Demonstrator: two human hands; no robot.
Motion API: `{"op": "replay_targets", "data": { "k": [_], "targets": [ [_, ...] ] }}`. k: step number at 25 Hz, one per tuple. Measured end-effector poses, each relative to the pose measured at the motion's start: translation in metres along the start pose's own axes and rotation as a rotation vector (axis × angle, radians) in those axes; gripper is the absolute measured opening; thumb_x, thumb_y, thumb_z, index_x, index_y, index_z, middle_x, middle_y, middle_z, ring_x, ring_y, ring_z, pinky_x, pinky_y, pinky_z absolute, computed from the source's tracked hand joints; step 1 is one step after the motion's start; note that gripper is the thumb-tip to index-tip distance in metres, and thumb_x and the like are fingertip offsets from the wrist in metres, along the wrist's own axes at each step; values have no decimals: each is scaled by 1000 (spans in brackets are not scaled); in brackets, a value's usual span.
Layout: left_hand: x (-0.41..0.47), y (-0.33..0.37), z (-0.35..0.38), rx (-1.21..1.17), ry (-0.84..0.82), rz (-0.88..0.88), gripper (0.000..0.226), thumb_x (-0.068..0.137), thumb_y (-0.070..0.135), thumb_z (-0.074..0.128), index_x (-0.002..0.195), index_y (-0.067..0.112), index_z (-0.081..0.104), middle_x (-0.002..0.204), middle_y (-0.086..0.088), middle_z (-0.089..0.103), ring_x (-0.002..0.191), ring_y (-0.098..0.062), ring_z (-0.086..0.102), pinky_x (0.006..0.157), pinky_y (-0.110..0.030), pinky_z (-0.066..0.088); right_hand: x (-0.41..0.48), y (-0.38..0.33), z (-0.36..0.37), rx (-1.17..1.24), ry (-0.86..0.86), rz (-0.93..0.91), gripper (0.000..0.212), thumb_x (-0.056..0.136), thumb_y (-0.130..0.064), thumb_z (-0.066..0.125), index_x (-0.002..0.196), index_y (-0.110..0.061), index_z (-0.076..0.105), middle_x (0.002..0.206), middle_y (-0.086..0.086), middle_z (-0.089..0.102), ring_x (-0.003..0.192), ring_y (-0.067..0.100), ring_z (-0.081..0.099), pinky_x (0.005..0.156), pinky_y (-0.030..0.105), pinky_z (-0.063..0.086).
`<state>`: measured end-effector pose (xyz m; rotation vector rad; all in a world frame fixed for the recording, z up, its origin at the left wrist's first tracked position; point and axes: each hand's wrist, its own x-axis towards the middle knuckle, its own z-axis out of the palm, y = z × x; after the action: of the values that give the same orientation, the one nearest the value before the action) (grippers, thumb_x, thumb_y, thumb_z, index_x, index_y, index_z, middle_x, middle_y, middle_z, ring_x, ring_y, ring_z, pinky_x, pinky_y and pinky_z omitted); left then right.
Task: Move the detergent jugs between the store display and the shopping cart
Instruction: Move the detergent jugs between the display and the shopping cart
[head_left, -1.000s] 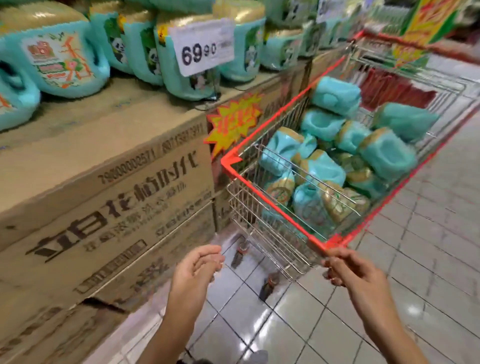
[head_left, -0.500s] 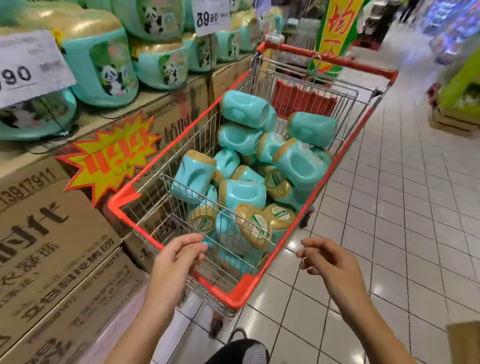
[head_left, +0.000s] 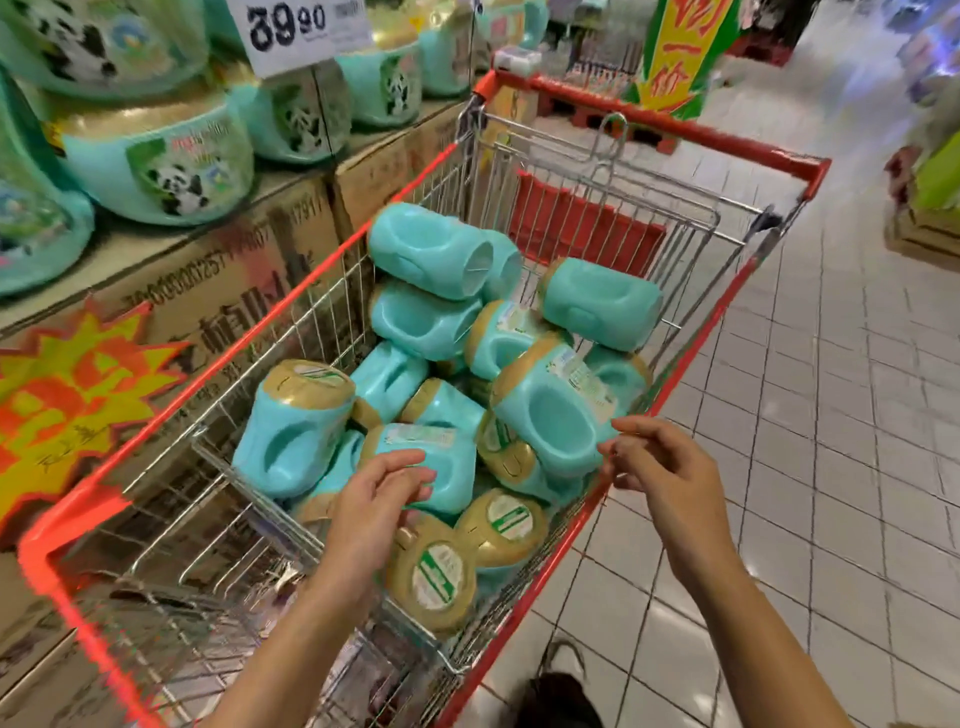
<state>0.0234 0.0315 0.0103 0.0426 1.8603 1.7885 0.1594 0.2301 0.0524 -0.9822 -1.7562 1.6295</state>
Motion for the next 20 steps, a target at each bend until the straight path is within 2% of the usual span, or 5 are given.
{"op": "replay_targets", "data": {
  "k": [5, 8, 13, 15, 20],
  "targets": [
    [52, -24, 77, -27, 138, -91, 16, 91, 15, 63, 102, 25, 69, 89, 6, 68, 82, -7, 62, 67, -23, 46, 119, 3, -2, -26, -140, 33, 18, 90, 1, 58, 88, -14, 68, 85, 5, 67, 66, 6, 63, 67, 24, 55],
    [74, -35, 123, -101, 275, -154, 27, 89, 14, 66, 115, 21, 63, 96, 8, 66, 86, -7, 61, 72, -22, 45, 201, 3, -2, -445, -467, 16, 20, 88, -2, 64, 107, -8, 66, 99, 10, 66, 81, 15, 60, 83, 31, 50],
    [90, -50, 169, -253, 274, -264, 50, 82, 0, 71, 128, 10, 52, 116, -6, 68, 101, -20, 66, 79, -28, 54, 277, 21, 5, -1088, -1064, 27, 51, 80, -13, 77, 125, -7, 53, 111, 8, 60, 102, 22, 57, 79, 20, 44],
    [91, -56, 177, -229, 286, -278, 51, 82, 2, 72, 130, 9, 55, 121, -10, 67, 111, -26, 64, 91, -40, 54, 288, 34, 8, -1028, -1112, 204, 56, 80, -13, 77, 127, -13, 47, 114, 3, 56, 111, 25, 56, 92, 34, 47],
    [98, -60, 186, -322, 162, -286, 50, 83, 8, 72, 128, 21, 56, 120, 0, 69, 109, -18, 65, 78, -29, 57, 294, 44, 13, -971, -1216, 310, 72, 82, -9, 72, 140, -14, 30, 116, 1, 56, 107, 24, 55, 82, 39, 49]
  ]
}}
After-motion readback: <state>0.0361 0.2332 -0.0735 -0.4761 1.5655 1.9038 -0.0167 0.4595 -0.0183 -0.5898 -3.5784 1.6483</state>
